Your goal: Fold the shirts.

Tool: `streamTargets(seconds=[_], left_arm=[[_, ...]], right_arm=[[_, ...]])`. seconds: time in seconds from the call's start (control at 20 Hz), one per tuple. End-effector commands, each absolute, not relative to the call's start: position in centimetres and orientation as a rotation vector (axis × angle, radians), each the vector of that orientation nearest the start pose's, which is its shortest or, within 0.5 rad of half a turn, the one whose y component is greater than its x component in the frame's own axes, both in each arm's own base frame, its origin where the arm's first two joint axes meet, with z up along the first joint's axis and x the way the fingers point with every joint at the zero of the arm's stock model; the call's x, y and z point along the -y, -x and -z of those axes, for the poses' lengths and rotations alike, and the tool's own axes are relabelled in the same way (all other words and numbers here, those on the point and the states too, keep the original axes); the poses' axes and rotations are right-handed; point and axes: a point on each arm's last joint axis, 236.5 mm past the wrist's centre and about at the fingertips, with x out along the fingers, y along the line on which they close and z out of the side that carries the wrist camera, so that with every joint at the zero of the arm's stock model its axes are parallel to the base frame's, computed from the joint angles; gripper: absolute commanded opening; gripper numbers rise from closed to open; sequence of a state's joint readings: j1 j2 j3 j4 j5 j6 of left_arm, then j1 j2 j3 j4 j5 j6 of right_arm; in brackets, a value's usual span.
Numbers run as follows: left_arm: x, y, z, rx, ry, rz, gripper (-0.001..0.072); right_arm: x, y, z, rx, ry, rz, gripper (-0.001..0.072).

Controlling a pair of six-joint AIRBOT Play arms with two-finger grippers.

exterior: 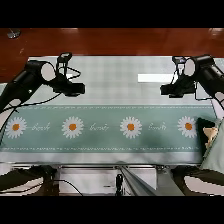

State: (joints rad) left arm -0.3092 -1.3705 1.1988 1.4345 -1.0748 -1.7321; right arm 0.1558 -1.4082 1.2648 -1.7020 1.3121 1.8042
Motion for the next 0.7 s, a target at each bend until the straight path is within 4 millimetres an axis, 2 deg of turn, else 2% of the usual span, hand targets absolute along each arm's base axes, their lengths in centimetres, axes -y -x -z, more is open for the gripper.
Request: streamTargets(seconds=[0.0,0.65], left_arm=[[15.17,-38.01,1.00,-1.300,0.096,0.222,0.0036],[15.20,-38.04,1.41,-1.308,0.095,0.220,0.0036]], right_arm=[[-2.98,-36.74,1.43,-1.466,0.035,0.112,0.0019],[-3.00,-36.75,1.43,-1.465,0.035,0.111,0.0019]])
